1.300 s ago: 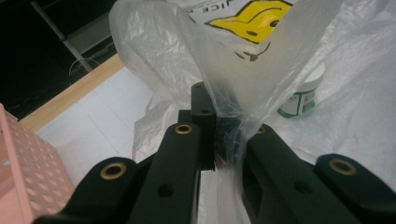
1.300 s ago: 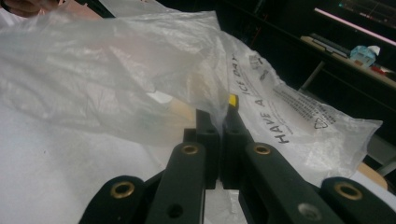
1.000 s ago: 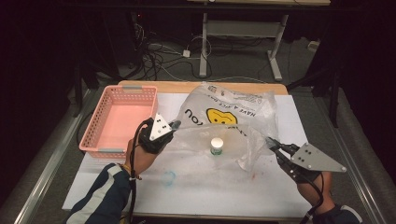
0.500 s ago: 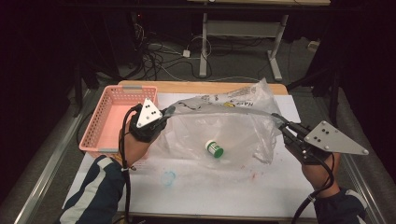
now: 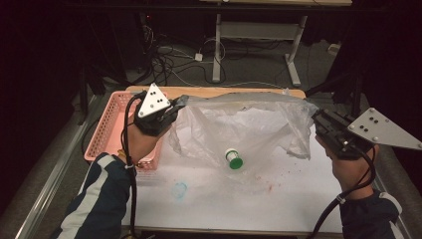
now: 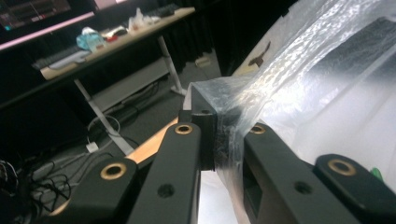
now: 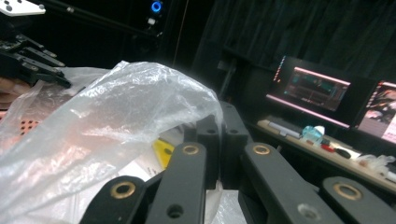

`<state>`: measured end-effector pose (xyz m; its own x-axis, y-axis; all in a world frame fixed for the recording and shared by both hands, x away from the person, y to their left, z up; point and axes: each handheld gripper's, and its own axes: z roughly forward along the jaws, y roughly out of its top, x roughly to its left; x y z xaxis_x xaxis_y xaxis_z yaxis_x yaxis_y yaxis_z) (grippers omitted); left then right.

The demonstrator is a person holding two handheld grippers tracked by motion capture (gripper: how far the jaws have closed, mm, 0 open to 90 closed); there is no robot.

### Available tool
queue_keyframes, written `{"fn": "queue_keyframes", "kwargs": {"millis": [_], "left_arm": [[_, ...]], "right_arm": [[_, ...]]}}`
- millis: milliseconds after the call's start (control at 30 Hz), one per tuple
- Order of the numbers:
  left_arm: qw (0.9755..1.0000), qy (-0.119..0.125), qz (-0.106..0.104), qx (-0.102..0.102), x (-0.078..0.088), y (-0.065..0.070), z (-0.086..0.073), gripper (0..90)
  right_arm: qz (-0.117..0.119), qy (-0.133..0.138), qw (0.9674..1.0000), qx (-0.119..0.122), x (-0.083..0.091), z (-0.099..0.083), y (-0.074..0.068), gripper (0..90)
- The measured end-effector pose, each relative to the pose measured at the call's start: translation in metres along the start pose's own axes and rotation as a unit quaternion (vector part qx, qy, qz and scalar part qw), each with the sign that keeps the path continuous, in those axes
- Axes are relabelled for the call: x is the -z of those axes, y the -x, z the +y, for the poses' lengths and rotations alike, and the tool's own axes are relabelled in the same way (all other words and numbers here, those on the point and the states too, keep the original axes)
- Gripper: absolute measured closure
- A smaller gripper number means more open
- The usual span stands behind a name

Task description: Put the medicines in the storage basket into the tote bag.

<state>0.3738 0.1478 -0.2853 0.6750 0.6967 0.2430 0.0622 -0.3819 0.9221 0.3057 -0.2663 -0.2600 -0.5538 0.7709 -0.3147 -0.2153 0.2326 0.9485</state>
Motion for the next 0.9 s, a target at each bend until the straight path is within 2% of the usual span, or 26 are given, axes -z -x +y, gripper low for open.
{"fn": "queue_keyframes", "kwargs": {"millis": [100,200,267,433,567,667,767,900], "left_arm": [[1.0000,0.008,0.002,0.001,-0.003,-0.003,0.008,87.3],[1.0000,0.003,0.006,0.001,-0.014,-0.007,0.011,87.1],[0.9999,-0.004,0.000,0.010,-0.024,-0.011,0.009,87.0],[0.9993,-0.027,0.004,0.027,-0.053,-0.021,0.000,86.8],[0.9985,-0.029,0.012,0.044,-0.068,-0.031,-0.005,86.8],[0.9984,-0.026,0.021,0.047,-0.075,-0.038,-0.004,86.8],[0.9983,-0.026,0.036,0.037,-0.079,-0.043,-0.001,86.8],[0.9982,-0.013,0.041,0.043,-0.079,-0.048,0.009,87.0]], "right_arm": [[-0.012,0.005,0.9999,0.002,-0.006,0.005,0.005,90.0],[-0.008,-0.007,0.9998,-0.018,-0.020,0.005,0.016,90.0],[-0.017,-0.021,0.9995,-0.013,-0.031,0.002,0.020,90.0],[-0.016,-0.052,0.9980,-0.033,-0.058,-0.015,0.032,90.0],[-0.031,-0.070,0.9964,-0.035,-0.074,-0.025,0.041,90.0],[-0.042,-0.076,0.9953,-0.043,-0.082,-0.029,0.050,90.0],[-0.056,-0.083,0.9939,-0.046,-0.089,-0.032,0.059,90.0],[-0.059,-0.083,0.9935,-0.052,-0.096,-0.029,0.066,90.0]]}}
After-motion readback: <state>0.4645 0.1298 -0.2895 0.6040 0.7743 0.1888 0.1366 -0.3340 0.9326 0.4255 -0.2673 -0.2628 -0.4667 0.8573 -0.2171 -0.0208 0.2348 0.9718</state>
